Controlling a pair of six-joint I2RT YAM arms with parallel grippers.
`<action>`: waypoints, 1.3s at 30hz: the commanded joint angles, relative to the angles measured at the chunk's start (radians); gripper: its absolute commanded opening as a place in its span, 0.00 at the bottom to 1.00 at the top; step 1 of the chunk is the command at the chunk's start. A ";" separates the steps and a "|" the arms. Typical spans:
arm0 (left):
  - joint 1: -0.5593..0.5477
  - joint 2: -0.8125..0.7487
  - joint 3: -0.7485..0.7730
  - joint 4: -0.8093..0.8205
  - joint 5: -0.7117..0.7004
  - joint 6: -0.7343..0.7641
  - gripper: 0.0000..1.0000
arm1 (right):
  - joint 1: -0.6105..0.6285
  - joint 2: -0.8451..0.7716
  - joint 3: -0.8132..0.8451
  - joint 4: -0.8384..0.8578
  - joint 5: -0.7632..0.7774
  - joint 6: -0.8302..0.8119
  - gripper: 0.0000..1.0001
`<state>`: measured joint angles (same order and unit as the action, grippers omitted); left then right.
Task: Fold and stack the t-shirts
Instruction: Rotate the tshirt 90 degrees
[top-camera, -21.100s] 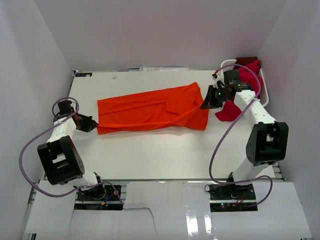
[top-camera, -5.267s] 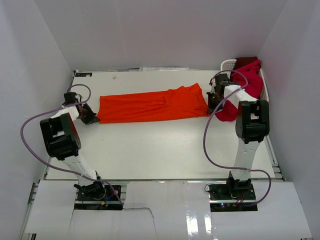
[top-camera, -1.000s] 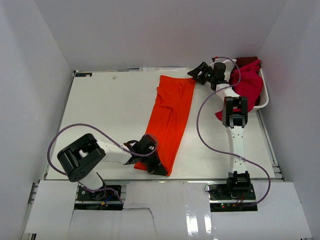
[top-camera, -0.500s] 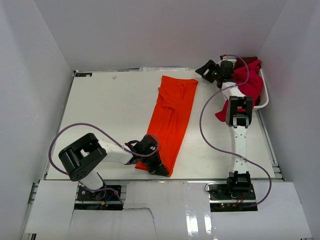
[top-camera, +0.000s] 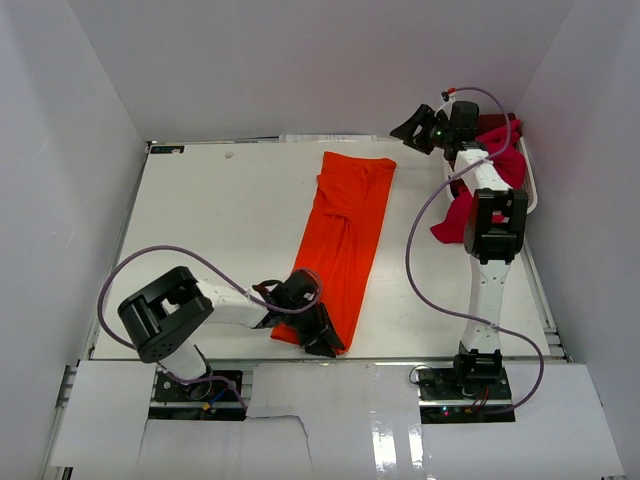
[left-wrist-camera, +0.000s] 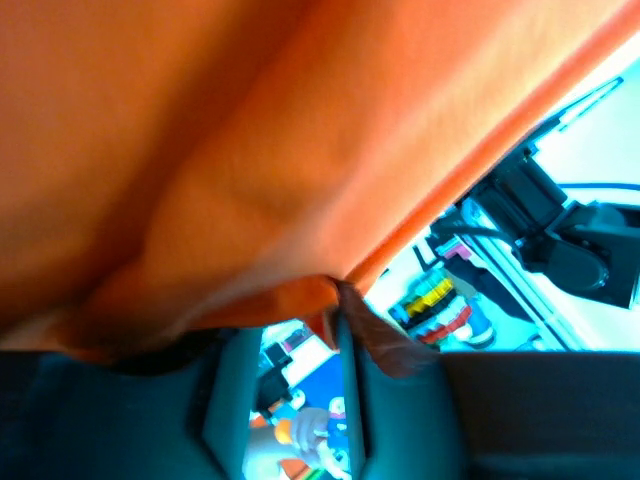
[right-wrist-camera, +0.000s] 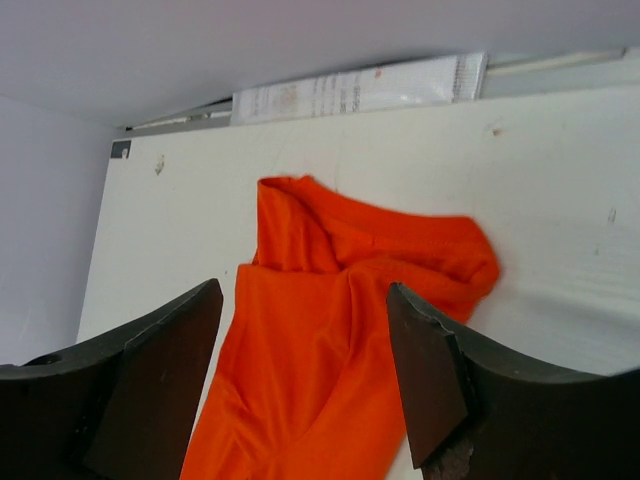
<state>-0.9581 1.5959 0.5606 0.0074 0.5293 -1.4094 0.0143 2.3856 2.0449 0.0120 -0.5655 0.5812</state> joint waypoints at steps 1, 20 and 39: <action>-0.011 -0.043 -0.039 -0.043 -0.032 -0.008 0.48 | -0.002 -0.066 -0.099 -0.099 -0.040 -0.058 0.73; 0.399 -0.358 0.030 -0.322 0.049 0.292 0.64 | -0.004 -0.068 -0.241 -0.133 -0.060 -0.093 0.70; 0.598 0.036 0.248 -0.425 -0.017 0.691 0.61 | -0.002 0.043 -0.249 -0.098 -0.085 -0.061 0.64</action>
<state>-0.3656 1.6600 0.8310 -0.3912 0.5507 -0.7609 0.0143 2.3863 1.7840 -0.0986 -0.6399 0.5198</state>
